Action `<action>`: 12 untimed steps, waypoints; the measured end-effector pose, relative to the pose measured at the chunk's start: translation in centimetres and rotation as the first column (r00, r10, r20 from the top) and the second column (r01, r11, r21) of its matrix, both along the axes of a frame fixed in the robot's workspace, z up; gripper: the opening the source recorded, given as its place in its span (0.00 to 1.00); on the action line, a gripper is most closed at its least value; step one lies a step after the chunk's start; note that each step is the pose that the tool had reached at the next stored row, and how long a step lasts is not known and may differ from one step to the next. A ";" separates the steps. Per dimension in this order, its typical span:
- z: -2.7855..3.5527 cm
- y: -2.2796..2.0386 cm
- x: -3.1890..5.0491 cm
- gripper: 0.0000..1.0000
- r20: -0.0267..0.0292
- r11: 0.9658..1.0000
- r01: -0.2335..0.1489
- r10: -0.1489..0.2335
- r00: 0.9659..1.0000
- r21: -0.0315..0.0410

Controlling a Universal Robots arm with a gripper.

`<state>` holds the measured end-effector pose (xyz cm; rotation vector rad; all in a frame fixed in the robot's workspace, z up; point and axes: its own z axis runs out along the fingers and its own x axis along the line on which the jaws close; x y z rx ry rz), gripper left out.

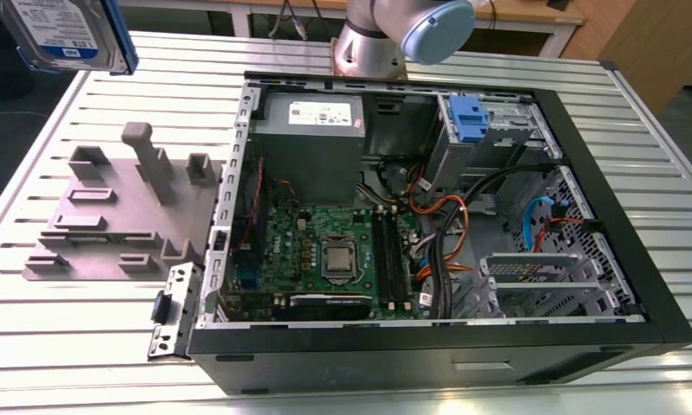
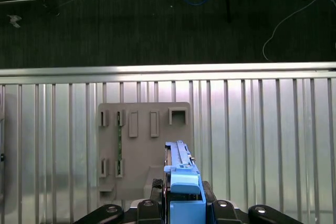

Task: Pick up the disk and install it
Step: 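Pick up the disk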

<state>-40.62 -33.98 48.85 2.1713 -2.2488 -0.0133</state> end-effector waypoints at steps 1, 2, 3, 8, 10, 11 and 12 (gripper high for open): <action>0.00 0.00 0.07 0.37 0.000 1.000 0.000 0.000 1.000 0.000; 0.00 0.00 0.15 0.37 0.000 1.000 0.000 0.000 1.000 0.000; 0.01 0.00 0.22 0.37 0.000 1.000 0.000 0.000 1.000 0.000; 0.00 0.00 0.48 0.37 0.000 1.000 0.000 0.000 1.000 0.000; 0.00 0.00 0.55 0.37 0.000 1.000 0.000 0.000 1.000 0.000; 0.00 0.00 0.58 0.37 0.000 1.000 0.000 0.000 1.000 0.000; 0.00 0.00 0.62 0.37 0.000 1.000 0.000 0.000 1.000 0.000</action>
